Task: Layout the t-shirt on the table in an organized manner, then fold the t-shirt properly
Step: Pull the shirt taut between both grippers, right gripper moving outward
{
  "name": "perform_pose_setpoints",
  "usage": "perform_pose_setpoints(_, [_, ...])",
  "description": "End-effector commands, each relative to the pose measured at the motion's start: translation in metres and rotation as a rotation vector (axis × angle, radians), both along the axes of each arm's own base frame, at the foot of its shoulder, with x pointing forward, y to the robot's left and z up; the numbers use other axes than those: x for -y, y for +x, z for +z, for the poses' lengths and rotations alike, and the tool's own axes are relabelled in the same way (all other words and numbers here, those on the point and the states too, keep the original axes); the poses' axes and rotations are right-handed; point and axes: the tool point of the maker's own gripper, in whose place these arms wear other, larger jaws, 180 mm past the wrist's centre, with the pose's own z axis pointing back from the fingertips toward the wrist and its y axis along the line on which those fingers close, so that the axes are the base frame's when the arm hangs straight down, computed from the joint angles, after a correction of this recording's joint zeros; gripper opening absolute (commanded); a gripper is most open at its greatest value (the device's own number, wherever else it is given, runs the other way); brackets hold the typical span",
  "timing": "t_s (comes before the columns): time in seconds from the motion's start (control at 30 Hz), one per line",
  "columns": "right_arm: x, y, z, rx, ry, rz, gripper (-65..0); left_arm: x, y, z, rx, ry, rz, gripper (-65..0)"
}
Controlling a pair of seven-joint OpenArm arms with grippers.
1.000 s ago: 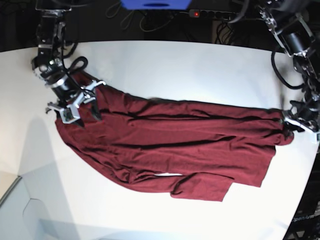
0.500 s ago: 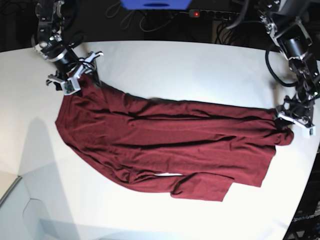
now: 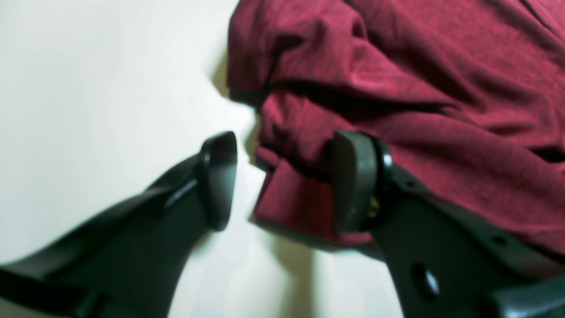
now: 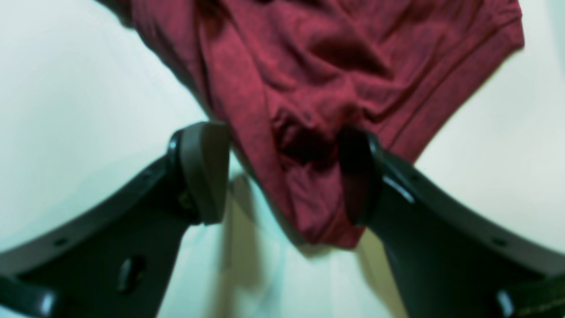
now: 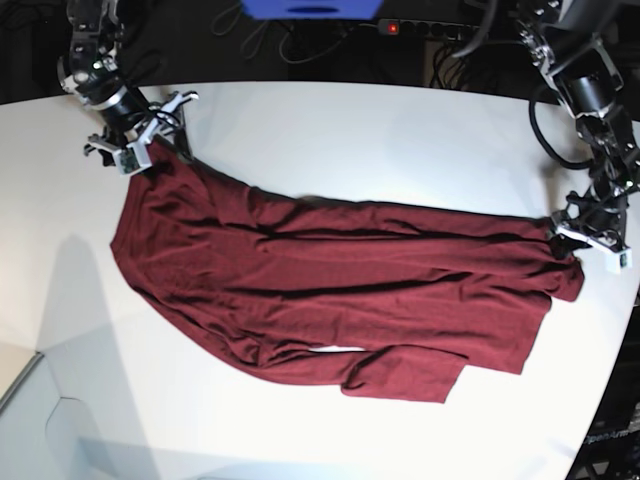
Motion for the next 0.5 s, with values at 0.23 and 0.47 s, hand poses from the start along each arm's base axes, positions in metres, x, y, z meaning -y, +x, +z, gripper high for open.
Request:
perform_pose_setpoints(0.23, [0.002, -0.001, -0.003, 0.004, 0.024, -0.008, -36.4, -0.011, 0.011, 0.021, 0.063, 0.023, 0.007, -31.8])
perform_pose_setpoints(0.47, [0.006, -0.002, -0.006, -0.006, 0.018, -0.013, -65.0, -0.014, 0.010, 0.022, 0.061, 0.029, 0.008, -31.8])
